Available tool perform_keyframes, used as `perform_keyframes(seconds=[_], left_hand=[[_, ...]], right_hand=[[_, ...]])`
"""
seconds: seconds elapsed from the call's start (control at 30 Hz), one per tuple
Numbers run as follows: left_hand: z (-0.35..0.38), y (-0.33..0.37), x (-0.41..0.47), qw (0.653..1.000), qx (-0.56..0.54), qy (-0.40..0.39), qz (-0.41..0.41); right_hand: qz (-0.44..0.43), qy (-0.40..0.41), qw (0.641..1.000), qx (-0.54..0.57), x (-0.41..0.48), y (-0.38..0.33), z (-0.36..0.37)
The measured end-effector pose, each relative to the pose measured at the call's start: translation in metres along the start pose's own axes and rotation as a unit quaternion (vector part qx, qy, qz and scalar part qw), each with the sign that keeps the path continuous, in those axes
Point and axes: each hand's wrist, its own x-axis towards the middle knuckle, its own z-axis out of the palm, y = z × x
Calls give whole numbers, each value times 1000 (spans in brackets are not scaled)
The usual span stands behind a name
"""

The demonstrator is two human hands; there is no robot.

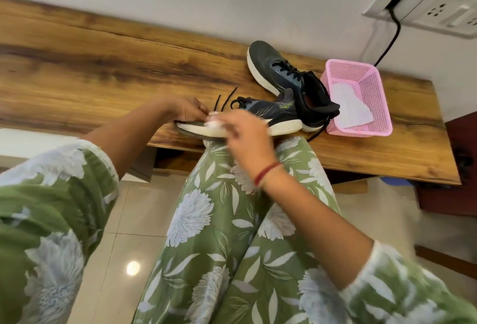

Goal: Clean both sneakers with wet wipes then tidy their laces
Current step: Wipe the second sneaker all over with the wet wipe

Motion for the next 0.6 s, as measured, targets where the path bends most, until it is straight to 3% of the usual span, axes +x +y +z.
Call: perform_keyframes(seconds=[0.1, 0.2, 0.4, 0.6], left_hand=[[6, 6, -11, 1000, 0, -8, 25], [9, 11, -11, 1000, 1, -8, 27], [9, 9, -4, 1000, 21, 15, 14], [8, 7, -2, 1000, 15, 10, 18]], right_hand=[[208, 174, 958, 96, -19, 67, -48], [299, 244, 919, 79, -21, 109, -69], [280, 151, 948, 10, 0, 109, -56], [271, 151, 949, -52, -7, 74, -43]])
